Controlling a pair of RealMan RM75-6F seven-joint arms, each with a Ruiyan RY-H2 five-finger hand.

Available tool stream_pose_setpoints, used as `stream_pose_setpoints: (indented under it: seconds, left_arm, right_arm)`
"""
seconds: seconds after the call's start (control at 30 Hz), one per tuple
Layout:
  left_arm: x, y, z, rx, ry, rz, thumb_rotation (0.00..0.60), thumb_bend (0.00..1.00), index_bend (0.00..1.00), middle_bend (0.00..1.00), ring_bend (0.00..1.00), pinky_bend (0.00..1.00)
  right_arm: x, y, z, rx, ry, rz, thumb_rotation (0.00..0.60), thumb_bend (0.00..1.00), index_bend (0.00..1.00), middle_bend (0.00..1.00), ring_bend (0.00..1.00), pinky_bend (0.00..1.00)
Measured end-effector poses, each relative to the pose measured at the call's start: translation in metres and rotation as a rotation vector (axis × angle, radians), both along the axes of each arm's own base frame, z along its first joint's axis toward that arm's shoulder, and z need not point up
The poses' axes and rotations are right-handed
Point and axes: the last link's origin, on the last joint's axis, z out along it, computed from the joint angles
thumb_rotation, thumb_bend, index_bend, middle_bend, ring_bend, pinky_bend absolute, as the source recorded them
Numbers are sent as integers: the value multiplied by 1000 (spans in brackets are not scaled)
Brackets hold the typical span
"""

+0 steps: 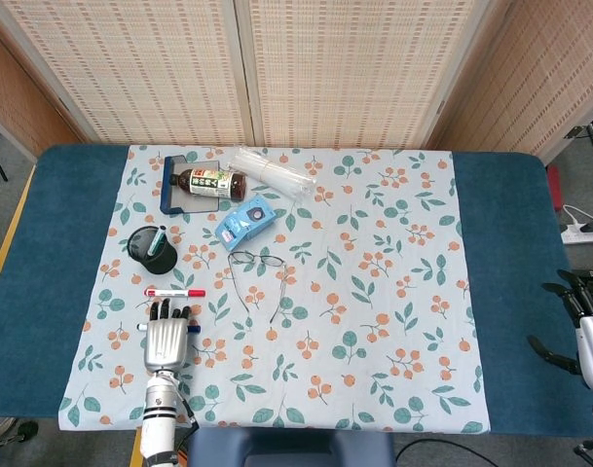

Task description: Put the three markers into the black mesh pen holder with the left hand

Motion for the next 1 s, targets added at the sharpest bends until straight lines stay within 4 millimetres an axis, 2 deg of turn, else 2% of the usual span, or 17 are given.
stream_pose_setpoints:
  seconds: [0.27, 0.57, 1.0]
  left_arm:
    - [-5, 0, -3, -6, -5, 11, 600, 395, 334, 407, 135, 157]
    - [-4, 3, -1, 45, 2, -20, 600, 402, 506, 568, 232, 203]
    - [-10, 0, 3, 57, -2, -9, 600, 401, 501, 565, 235, 204]
  right_arm:
    - [-1, 0, 1, -5, 1, -5, 600, 98, 264, 122, 251, 163]
    - [-2, 0, 1, -7, 1, -7, 600, 98, 264, 122, 252, 163]
    - [-1, 0, 1, -6, 2, -6, 600, 98, 264, 122, 259, 163]
